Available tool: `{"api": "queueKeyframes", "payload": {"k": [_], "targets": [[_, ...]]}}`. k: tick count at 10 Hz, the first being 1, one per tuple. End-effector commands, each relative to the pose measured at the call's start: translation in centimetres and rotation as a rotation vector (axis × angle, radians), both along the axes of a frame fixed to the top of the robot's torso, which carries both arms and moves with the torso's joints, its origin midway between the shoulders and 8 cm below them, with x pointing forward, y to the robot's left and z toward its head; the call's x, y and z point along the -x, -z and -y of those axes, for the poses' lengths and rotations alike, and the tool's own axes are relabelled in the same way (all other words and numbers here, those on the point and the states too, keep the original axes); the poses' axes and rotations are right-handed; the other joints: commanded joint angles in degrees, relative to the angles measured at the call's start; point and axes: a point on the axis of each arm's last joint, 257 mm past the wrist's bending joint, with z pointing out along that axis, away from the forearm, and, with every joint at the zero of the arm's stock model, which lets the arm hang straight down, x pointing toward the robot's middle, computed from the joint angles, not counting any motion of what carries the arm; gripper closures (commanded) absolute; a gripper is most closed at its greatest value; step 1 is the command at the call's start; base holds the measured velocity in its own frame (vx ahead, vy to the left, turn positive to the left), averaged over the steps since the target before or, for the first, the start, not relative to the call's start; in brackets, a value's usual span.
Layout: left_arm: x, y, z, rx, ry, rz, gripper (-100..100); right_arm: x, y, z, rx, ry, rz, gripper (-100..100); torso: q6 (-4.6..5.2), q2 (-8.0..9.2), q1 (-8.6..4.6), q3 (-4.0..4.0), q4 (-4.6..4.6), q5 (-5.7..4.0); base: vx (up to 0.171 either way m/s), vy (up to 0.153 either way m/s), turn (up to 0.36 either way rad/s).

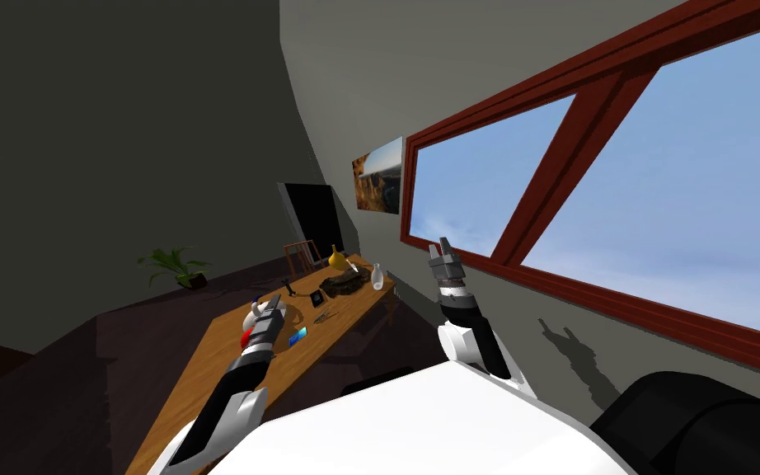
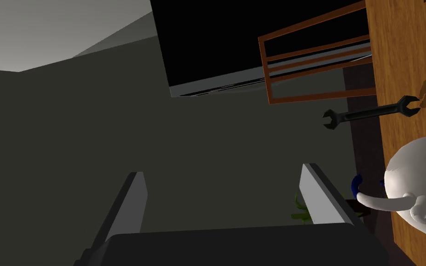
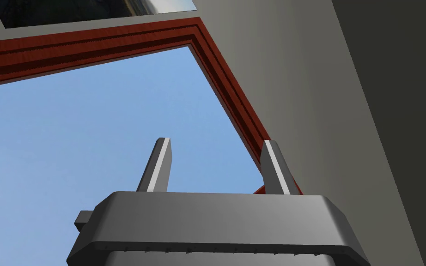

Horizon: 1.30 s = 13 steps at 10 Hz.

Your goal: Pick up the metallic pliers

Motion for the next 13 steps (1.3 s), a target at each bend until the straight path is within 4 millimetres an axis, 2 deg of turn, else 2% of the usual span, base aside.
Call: {"api": "queueKeyframes", "payload": {"k": [1, 2, 3, 4, 5, 6, 7, 8, 9, 10, 11, 12, 13], "targets": [[-0.2, 2.3, -2.2, 0.018, -0.037, -0.066, -100, 0.0, 0.0, 0.0, 0.000, 0.000, 0.000, 0, 0.00, 0.00, 0.00, 0.00, 0.00, 0.00, 0.008, -0.054, -0.149], [-0.1, 2.6, -2.3, 0.019, -0.039, -0.073, -100, 0.0, 0.0, 0.0, 0.000, 0.000, 0.000, 0, 0.02, -0.01, -0.02, -0.01, 0.00, 0.00, 0.009, -0.043, -0.076], [-0.1, 4.0, -4.2, 0.037, -0.070, -0.118, -100, 0.0, 0.0, 0.0, 0.000, 0.000, 0.000, 0, -0.01, -0.01, 0.00, -0.01, 0.00, -0.01, 0.013, -0.054, -0.178], [0.1, 4.8, -4.4, 0.040, -0.075, -0.134, -100, 0.0, 0.0, 0.0, 0.000, 0.000, 0.000, 0, 0.03, -0.03, -0.02, -0.02, 0.00, -0.01, 0.006, -0.040, -0.083], [0.2, 6.3, -6.4, 0.062, -0.109, -0.183, -100, 0.0, 0.0, 0.0, 0.000, 0.000, 0.000, 0, -0.01, -0.01, 0.02, -0.01, -0.01, 0.00, 0.012, -0.050, -0.174], [0.4, 6.9, -6.5, 0.065, -0.113, -0.195, -100, 0.0, 0.0, 0.0, 0.000, 0.000, 0.000, 0, 0.02, -0.03, 0.00, -0.01, 0.00, 0.00, 0.011, -0.035, -0.086], [0.8, 8.6, -8.5, 0.092, -0.150, -0.246, -100, 0.0, 0.0, 0.0, 0.000, 0.000, 0.000, 0, -0.01, -0.02, 0.03, -0.01, -0.01, 0.01, 0.013, -0.045, -0.184], [0.9, 9.0, -8.6, 0.094, -0.153, -0.256, -100, 0.0, 0.0, 0.0, 0.000, 0.000, 0.000, 0, 0.01, -0.02, 0.01, -0.01, 0.00, 0.00, 0.007, -0.036, -0.074], [1.5, 10.7, -10.6, 0.125, -0.191, -0.305, -100, 0.0, 0.0, 0.0, 0.000, 0.000, 0.000, 0, -0.02, 0.00, 0.04, 0.00, 0.00, 0.01, 0.012, -0.053, -0.151], [1.6, 11.1, -10.7, 0.128, -0.194, -0.316, -100, 0.0, 0.0, 0.0, 0.000, 0.000, 0.000, 0, 0.01, -0.01, -0.02, -0.01, 0.00, 0.00, 0.014, -0.038, -0.089], [2.4, 12.8, -12.6, 0.161, -0.233, -0.363, -100, 0.0, 0.0, 0.0, 0.000, 0.000, 0.000, 0, -0.02, -0.02, 0.03, -0.01, 0.00, 0.00, 0.014, -0.031, -0.166], [2.5, 13.2, -12.7, 0.165, -0.236, -0.376, -100, 0.0, 0.0, 0.0, 0.000, 0.000, 0.000, 0, 0.01, -0.02, 0.05, -0.01, 0.00, 0.00, 0.017, -0.020, -0.111], [3.0, 14.1, -14.3, 0.200, -0.268, -0.413, -100, 0.0, 0.0, 0.0, 0.000, 0.000, 0.000, 0, -0.02, -0.02, 0.09, -0.01, 0.00, 0.01, 0.020, -0.034, -0.210]]}}
